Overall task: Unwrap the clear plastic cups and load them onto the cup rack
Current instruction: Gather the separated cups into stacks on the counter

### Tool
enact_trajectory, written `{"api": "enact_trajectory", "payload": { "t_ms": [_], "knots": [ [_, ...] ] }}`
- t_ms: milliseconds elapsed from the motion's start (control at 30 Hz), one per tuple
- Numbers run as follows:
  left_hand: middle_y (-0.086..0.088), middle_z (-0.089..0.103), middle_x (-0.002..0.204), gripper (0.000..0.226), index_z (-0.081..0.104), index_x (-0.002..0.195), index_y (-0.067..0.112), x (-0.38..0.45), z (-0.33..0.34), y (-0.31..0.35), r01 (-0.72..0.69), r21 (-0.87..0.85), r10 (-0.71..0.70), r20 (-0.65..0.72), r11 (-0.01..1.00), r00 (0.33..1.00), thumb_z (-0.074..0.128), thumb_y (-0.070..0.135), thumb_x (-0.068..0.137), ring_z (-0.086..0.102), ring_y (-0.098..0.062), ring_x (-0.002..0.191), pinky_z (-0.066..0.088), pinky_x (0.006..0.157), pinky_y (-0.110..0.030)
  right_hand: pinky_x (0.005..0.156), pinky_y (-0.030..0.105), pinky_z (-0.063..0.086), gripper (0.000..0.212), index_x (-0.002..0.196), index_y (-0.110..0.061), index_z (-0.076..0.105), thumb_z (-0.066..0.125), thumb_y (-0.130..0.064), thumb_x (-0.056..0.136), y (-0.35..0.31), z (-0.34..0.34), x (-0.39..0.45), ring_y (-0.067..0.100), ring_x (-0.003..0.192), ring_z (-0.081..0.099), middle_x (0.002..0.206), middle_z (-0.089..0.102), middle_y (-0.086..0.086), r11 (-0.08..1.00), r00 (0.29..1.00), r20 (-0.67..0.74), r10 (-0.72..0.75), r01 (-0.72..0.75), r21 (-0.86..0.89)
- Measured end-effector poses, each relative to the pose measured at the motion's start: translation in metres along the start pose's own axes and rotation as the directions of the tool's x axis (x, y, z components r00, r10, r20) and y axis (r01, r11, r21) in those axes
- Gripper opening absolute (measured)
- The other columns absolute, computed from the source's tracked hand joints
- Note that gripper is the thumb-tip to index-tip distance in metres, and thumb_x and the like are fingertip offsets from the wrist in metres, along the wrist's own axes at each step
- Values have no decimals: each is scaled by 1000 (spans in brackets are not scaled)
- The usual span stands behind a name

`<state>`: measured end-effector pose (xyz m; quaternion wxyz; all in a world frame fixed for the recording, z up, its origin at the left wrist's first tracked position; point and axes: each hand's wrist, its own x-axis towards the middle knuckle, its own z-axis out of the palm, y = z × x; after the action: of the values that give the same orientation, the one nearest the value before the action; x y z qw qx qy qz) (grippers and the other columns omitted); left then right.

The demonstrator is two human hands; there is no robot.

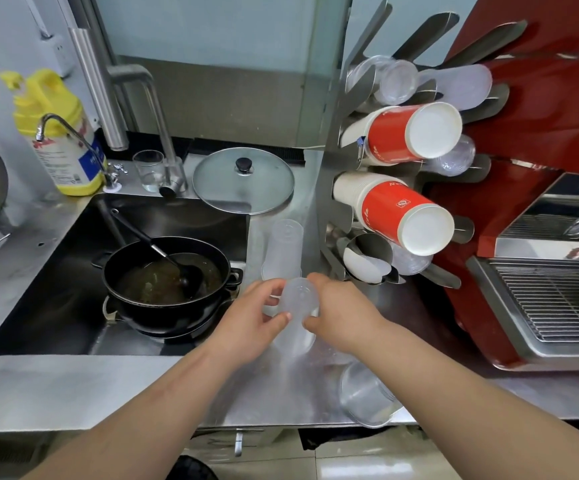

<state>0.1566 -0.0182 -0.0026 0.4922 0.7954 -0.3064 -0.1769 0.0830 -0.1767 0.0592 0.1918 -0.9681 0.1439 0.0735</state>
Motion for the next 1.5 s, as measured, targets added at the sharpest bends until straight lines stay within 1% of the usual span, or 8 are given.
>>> {"api": "enact_trajectory", "payload": {
  "t_ms": [233,500,600,733,833,1033,1367,1500],
  "knots": [
    [14,52,119,42,55,125,37,1,-5,-3,4,45,-5,5,999,1000,65,20,88,55,0,112,51,85,-20,55,28,39,39,108,-19,50,62,-31,72,-2,1,4,25,82,60,90,67,3,1000,1000,21,4,-4,-16],
    [16,47,124,59,40,143,34,2,-23,-14,35,212,-56,95,977,994,64,31,89,52,1,110,46,84,-12,82,40,51,50,119,-16,43,63,-29,75,-11,-20,-4,27,100,58,107,61,5,999,983,178,-35,35,1],
    [9,48,129,62,38,146,28,16,-42,-12,43,267,-67,83,963,994,65,28,90,52,-5,113,47,95,-21,79,39,49,27,103,-15,49,56,-26,80,-19,-43,0,29,97,55,101,58,7,997,989,132,-61,68,-48],
    [0,54,130,63,42,145,22,58,-64,4,26,299,-40,40,954,998,68,28,87,58,-13,113,48,100,-33,98,37,43,49,132,-16,49,55,-33,86,-39,-72,28,31,121,49,129,56,13,995,991,-91,-95,92,-36],
    [-2,53,134,72,38,148,20,87,-67,5,77,283,-87,21,956,996,70,31,85,58,-16,114,48,100,-32,93,35,43,52,136,-18,43,56,-27,87,-48,-77,60,30,119,51,131,54,14,999,986,-158,-45,45,-4],
    [-7,42,149,90,27,154,19,115,-45,-16,150,335,-196,106,930,975,75,36,80,47,-22,132,38,108,-30,105,36,38,77,148,-18,21,63,-18,84,-40,-48,103,30,132,40,145,37,16,999,999,18,30,-29,-46],
    [-6,57,126,55,46,133,18,116,-22,-23,60,325,-85,61,944,995,69,31,84,60,-26,110,48,88,-34,102,37,40,66,141,-10,34,63,-6,82,-29,-27,108,31,125,48,142,35,14,994,1000,-11,21,-22,-109],
    [-6,56,129,54,46,133,19,109,-23,-21,44,313,-59,37,949,998,68,29,85,57,-25,118,48,95,-37,99,38,42,65,138,-11,38,66,-8,79,-33,-29,100,32,123,48,139,38,14,996,999,-38,10,-14,-89]
  ]
}}
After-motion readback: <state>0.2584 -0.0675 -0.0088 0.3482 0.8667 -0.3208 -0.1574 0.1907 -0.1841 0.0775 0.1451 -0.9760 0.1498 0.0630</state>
